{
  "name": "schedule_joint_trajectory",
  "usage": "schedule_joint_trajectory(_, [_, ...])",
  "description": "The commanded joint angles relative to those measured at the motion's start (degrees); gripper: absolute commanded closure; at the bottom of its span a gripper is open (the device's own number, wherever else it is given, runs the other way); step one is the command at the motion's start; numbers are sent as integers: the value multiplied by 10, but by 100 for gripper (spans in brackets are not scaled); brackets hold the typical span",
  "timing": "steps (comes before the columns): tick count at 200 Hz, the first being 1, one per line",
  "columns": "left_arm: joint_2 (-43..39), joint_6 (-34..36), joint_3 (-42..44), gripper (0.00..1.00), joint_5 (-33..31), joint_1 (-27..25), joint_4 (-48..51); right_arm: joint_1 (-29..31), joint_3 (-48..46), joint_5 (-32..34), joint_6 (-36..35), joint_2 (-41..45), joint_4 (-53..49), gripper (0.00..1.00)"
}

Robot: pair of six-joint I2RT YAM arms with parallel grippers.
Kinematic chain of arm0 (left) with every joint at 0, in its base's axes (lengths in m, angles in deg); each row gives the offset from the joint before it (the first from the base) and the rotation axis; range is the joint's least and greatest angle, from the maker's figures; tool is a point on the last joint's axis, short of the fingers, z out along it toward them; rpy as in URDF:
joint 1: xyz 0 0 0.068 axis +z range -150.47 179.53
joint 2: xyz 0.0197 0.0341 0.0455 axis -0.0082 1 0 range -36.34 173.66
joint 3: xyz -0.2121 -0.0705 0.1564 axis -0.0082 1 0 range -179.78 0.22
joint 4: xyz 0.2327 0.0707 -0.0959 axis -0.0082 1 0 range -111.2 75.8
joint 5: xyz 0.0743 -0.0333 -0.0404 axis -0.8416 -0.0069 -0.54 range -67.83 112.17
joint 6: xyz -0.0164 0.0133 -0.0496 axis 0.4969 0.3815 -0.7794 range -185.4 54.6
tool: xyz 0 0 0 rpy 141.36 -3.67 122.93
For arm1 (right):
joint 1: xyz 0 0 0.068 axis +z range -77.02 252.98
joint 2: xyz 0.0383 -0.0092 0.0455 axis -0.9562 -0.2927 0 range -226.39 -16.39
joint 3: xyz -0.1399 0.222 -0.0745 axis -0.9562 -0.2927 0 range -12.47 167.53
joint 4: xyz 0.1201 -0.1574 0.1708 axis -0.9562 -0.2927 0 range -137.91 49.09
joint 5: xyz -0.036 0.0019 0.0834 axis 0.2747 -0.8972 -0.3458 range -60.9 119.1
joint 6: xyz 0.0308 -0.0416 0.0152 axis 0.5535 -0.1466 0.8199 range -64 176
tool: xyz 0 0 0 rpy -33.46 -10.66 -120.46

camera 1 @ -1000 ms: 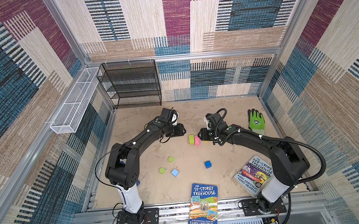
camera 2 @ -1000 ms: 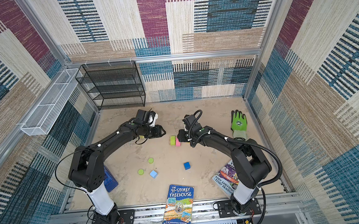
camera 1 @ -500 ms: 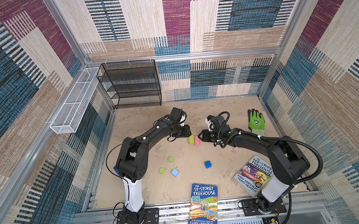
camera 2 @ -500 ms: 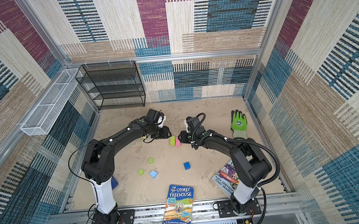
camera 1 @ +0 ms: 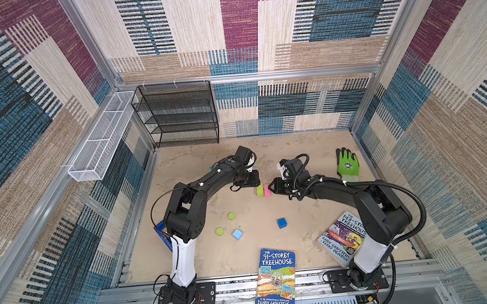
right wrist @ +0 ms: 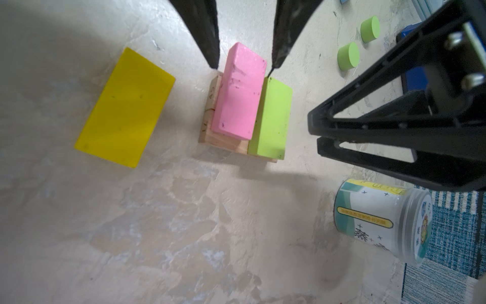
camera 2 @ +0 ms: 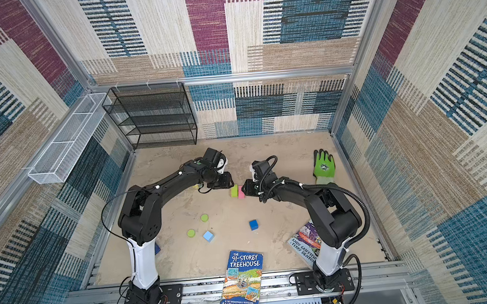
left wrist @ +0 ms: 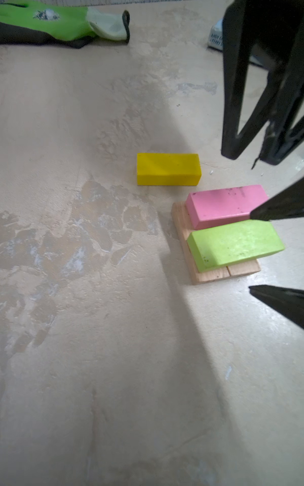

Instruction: Build the wood block tower

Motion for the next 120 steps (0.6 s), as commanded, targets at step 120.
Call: schedule_joint_trajectory(120, [26, 9, -19, 62, 7, -2, 8, -5, 35, -33, 6, -51, 15, 69])
